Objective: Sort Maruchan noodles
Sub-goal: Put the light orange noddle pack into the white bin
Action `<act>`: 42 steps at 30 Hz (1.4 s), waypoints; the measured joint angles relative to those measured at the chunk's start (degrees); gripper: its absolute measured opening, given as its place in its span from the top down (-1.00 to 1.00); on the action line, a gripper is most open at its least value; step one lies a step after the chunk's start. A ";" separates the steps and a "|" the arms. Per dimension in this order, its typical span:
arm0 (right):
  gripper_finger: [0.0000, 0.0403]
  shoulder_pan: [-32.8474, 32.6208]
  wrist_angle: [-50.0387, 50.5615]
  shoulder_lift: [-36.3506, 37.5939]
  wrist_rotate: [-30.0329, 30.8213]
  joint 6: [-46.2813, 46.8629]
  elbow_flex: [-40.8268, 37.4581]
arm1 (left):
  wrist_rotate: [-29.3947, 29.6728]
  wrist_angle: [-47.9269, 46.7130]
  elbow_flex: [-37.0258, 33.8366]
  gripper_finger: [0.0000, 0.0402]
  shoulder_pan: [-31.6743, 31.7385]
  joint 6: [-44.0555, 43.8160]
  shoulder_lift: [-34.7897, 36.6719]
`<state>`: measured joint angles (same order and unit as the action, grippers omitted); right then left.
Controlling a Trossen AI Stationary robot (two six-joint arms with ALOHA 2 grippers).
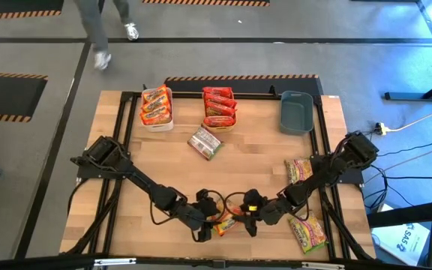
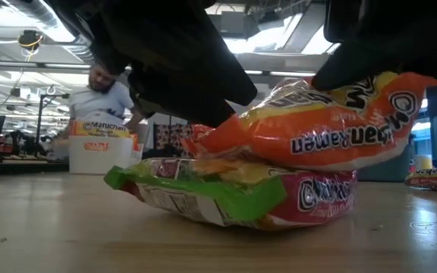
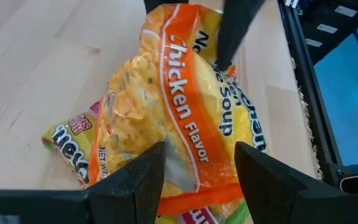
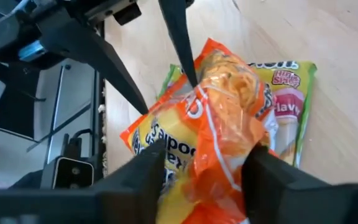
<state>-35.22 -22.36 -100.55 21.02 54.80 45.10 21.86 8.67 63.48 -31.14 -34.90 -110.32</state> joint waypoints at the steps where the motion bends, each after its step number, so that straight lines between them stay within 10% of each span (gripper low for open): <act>1: 0.27 0.00 0.05 0.00 0.00 -0.47 -0.01 | -0.08 0.02 0.00 0.07 0.00 0.13 0.00; 9: 0.96 -0.01 -0.11 0.00 0.70 -4.86 -0.02 | -0.53 -0.25 0.00 0.07 0.00 1.62 0.48; 17: 0.99 0.00 2.99 1.71 1.59 -14.00 3.12 | -2.82 -6.90 0.00 0.07 -0.42 2.72 7.71; 27: 0.99 7.11 8.97 6.67 2.75 -29.74 6.70 | 7.67 -28.17 -0.01 0.07 -2.29 4.13 15.26; 42: 1.00 33.87 9.79 2.36 -42.24 -54.46 6.66 | 17.96 -35.87 -0.02 0.07 1.91 22.15 14.93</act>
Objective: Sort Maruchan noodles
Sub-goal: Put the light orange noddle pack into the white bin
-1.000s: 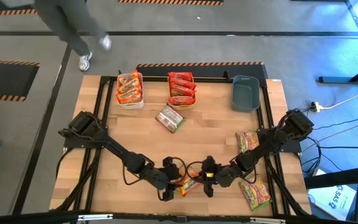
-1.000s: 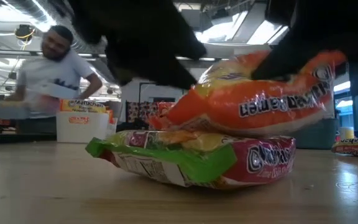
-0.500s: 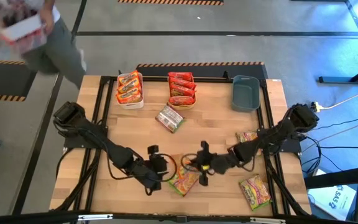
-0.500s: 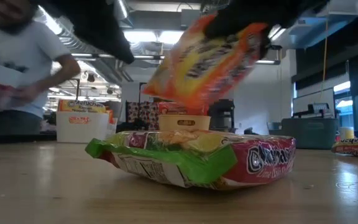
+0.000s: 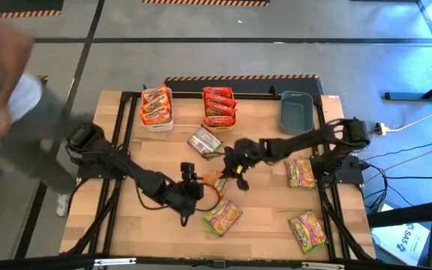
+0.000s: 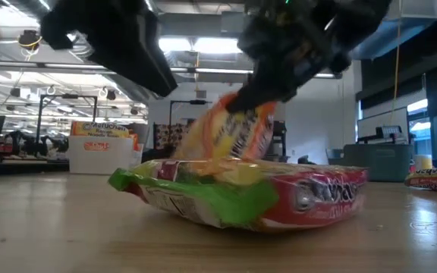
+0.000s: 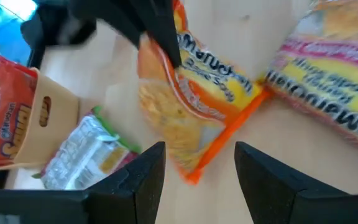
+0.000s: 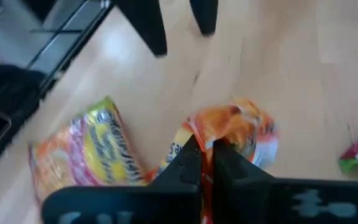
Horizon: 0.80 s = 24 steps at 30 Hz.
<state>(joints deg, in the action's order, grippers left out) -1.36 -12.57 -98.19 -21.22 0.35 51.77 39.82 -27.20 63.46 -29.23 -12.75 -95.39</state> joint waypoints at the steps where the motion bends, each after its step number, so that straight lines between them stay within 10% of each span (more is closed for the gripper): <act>1: 1.00 1.50 0.32 -0.72 -2.26 -1.37 -0.02 | -0.39 -0.04 0.00 0.07 0.86 1.19 0.00; 11: 0.90 8.69 2.93 -3.08 -1.87 -3.61 -0.02 | -11.10 3.63 0.00 0.07 11.61 6.78 -0.31; 24: -0.11 8.08 28.56 9.21 5.78 3.04 0.16 | -20.68 4.27 -3.11 0.07 20.56 9.17 -0.33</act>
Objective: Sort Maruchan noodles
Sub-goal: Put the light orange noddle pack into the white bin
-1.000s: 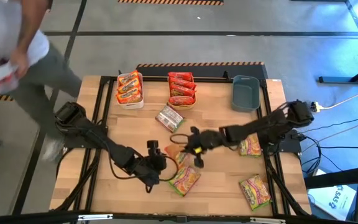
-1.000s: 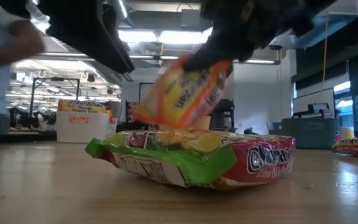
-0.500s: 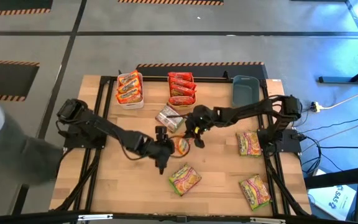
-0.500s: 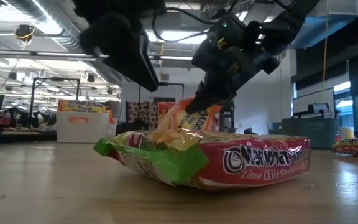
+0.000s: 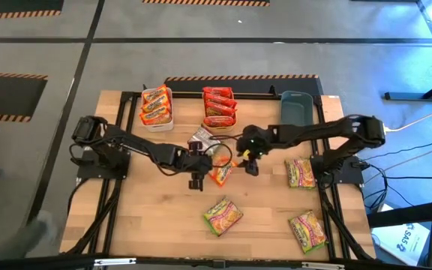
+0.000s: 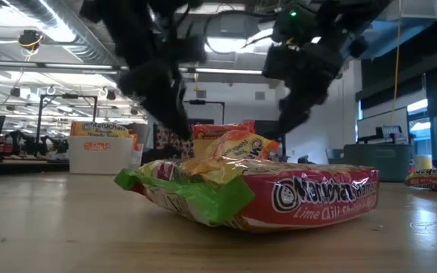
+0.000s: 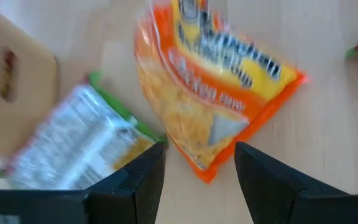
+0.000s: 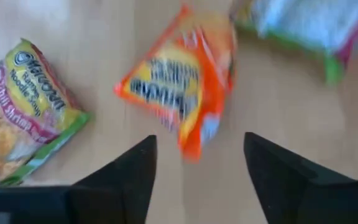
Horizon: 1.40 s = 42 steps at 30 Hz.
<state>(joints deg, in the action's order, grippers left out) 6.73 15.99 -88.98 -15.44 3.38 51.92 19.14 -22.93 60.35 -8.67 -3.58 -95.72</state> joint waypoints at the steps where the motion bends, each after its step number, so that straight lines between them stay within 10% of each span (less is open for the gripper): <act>1: -0.16 -0.60 1.17 0.78 0.69 2.77 -0.54 | -0.65 1.63 -1.73 0.07 0.42 -0.65 -0.01; 17: -0.25 -13.23 -10.05 0.62 19.94 19.18 -10.17 | -16.11 44.48 -18.76 0.07 1.53 -6.62 -5.62; 24: -0.25 -13.12 -9.56 0.75 18.43 20.30 -10.12 | -21.24 25.38 -10.57 0.07 1.45 -6.10 -4.62; 30: -0.25 -13.10 -10.76 0.73 19.62 20.38 -10.12 | -10.89 10.83 -8.10 0.07 1.45 -5.30 -1.84; 34: -0.25 -13.08 -15.75 -0.12 19.92 22.99 -10.95 | -5.20 11.22 -10.87 0.07 2.19 -5.76 -3.07; 42: -0.25 -13.10 -24.16 -3.26 19.49 32.41 -14.25 | -12.77 27.76 -14.42 0.07 1.79 -6.38 -6.23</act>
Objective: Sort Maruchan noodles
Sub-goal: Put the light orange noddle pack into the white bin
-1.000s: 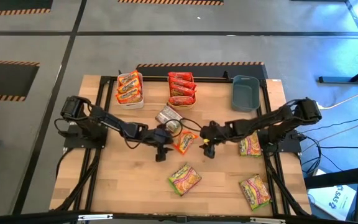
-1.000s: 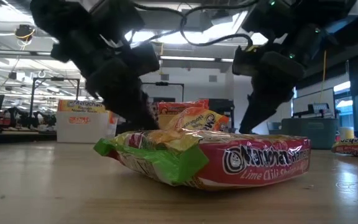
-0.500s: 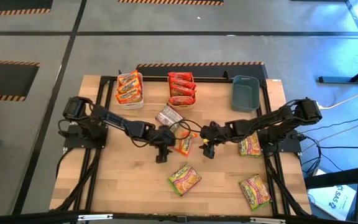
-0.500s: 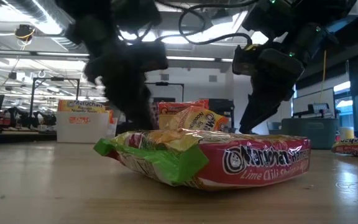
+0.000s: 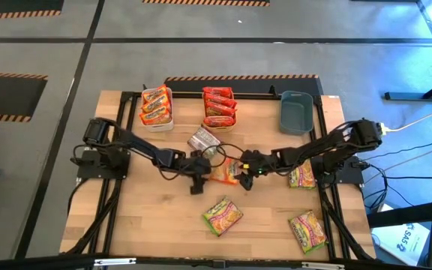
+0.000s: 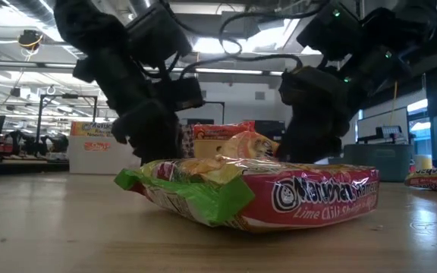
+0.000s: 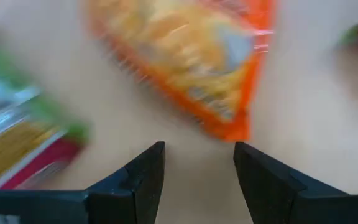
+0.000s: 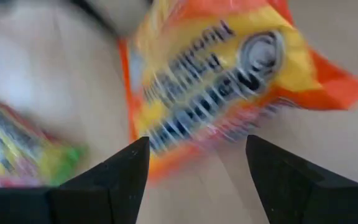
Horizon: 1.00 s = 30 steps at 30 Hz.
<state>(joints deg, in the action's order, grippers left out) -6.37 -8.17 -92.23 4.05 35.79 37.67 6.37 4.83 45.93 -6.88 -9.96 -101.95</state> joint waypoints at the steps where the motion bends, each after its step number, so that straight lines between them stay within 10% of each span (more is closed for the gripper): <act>1: -0.25 0.00 -2.72 -0.36 0.29 1.68 -0.51 | -1.11 2.20 -0.01 0.07 -0.48 -0.02 -0.51; 8: -0.25 0.18 -6.15 0.10 2.61 6.98 -1.80 | -6.48 13.73 -0.02 0.07 -1.96 0.03 -4.56; 17: -0.25 6.60 -0.41 5.95 -9.41 4.21 -1.64 | -4.23 -2.89 1.70 0.07 -1.53 0.00 4.72; 30: -0.27 12.04 -2.63 -1.64 -17.70 -2.87 -1.77 | 1.07 1.25 1.69 0.07 -1.61 1.52 1.39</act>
<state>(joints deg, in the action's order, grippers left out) 5.67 -10.80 -93.87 -13.65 32.92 35.90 7.44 6.08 47.62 -8.49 -8.44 -100.56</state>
